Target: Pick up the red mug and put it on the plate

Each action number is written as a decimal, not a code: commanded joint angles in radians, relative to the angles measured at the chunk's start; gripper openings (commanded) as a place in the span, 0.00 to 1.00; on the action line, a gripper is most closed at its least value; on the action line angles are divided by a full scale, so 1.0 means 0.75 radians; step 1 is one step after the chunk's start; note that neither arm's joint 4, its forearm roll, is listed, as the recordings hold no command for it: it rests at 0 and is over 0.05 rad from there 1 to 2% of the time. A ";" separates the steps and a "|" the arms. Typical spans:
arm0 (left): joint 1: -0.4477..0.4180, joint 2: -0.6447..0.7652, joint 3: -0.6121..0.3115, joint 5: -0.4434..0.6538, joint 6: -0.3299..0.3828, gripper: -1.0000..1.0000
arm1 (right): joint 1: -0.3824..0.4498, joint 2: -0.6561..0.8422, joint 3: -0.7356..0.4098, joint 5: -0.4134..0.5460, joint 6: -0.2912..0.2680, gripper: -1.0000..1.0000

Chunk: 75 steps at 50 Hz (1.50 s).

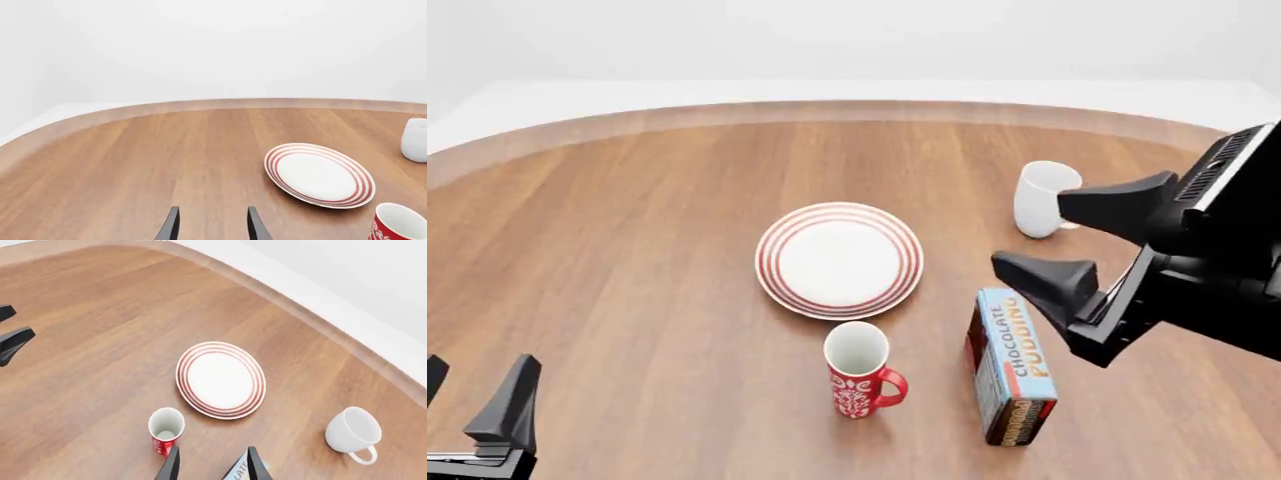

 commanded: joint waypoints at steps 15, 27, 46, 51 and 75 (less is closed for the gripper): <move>0.000 0.000 0.000 0.000 0.000 1.00 | 0.082 0.111 0.024 0.027 0.042 1.00; 0.000 0.000 0.000 0.000 0.000 1.00 | 0.107 0.142 0.101 -0.015 0.053 1.00; 0.000 0.000 0.000 0.000 0.000 1.00 | 0.149 0.226 0.130 -0.094 0.074 1.00; 0.000 0.000 0.000 0.000 0.000 1.00 | 0.149 0.251 0.126 -0.103 0.096 1.00; 0.000 0.000 0.000 0.000 0.000 1.00 | 0.184 0.390 0.072 -0.042 0.093 1.00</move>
